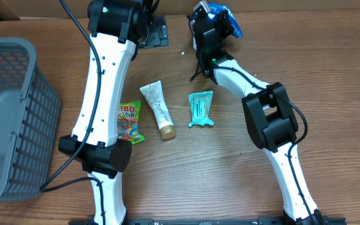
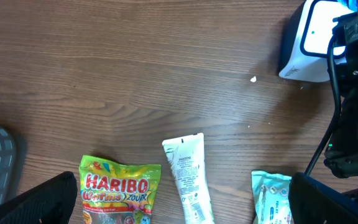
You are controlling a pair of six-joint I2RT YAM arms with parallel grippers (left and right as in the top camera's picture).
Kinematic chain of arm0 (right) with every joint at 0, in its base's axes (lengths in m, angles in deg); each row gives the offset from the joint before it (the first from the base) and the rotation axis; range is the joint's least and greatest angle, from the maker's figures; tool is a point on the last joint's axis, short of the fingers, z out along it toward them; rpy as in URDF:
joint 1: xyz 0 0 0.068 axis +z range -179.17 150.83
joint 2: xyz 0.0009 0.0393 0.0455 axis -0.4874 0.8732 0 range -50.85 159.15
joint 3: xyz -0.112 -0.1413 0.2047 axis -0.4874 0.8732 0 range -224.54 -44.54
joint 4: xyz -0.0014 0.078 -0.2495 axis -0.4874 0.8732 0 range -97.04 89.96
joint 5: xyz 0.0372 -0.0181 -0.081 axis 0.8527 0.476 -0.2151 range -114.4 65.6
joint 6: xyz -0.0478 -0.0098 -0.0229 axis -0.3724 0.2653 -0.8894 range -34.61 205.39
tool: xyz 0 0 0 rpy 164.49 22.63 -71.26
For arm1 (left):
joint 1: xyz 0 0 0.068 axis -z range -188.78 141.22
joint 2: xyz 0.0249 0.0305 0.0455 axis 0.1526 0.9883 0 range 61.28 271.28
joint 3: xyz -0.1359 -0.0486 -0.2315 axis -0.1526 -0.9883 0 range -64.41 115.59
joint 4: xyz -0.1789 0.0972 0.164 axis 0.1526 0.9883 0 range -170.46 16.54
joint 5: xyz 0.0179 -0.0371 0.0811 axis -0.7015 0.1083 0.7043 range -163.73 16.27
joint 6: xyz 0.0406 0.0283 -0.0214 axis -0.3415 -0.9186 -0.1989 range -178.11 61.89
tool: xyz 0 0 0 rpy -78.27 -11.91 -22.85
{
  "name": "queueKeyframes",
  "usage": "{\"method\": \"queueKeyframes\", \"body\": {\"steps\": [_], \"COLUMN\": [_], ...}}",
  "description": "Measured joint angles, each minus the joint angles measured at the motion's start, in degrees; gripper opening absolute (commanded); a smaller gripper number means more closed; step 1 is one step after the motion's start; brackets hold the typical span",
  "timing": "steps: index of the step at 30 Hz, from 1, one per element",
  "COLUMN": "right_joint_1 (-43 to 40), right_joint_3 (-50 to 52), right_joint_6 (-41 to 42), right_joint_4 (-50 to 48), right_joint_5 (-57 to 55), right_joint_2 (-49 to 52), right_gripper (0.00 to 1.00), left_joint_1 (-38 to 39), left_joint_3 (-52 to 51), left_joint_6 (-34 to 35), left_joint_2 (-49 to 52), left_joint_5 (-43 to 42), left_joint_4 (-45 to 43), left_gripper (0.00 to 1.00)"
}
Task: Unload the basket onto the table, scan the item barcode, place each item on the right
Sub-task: 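Carry the blue bar to the scanner and hold its barcode under it, then move the blue bar right and release it on the table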
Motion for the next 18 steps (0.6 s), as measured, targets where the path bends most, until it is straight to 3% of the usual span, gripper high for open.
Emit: {"method": "queueKeyframes", "body": {"steps": [12, 16, 18], "right_joint_1": [2.0, 3.6, 4.1], "right_joint_3": [0.0, 0.0, 0.0], "right_joint_6": [0.1, 0.7, 3.5], "right_joint_4": [1.2, 11.1, 21.1], "right_joint_5": [-3.1, -3.4, -2.3], "right_joint_2": [-0.1, -3.0, -6.5], "right_gripper": [0.04, 0.04, 0.04], "left_joint_1": [0.0, 0.0, 0.0], "left_joint_3": [0.0, 0.0, 0.0], "left_joint_6": [0.0, 0.0, 0.0], "left_joint_2": [0.0, 0.0, 0.0], "left_joint_5": [0.0, 0.0, 0.1], "left_joint_4": [0.0, 0.0, 0.0], "left_gripper": [1.0, 1.0, 1.0]}}
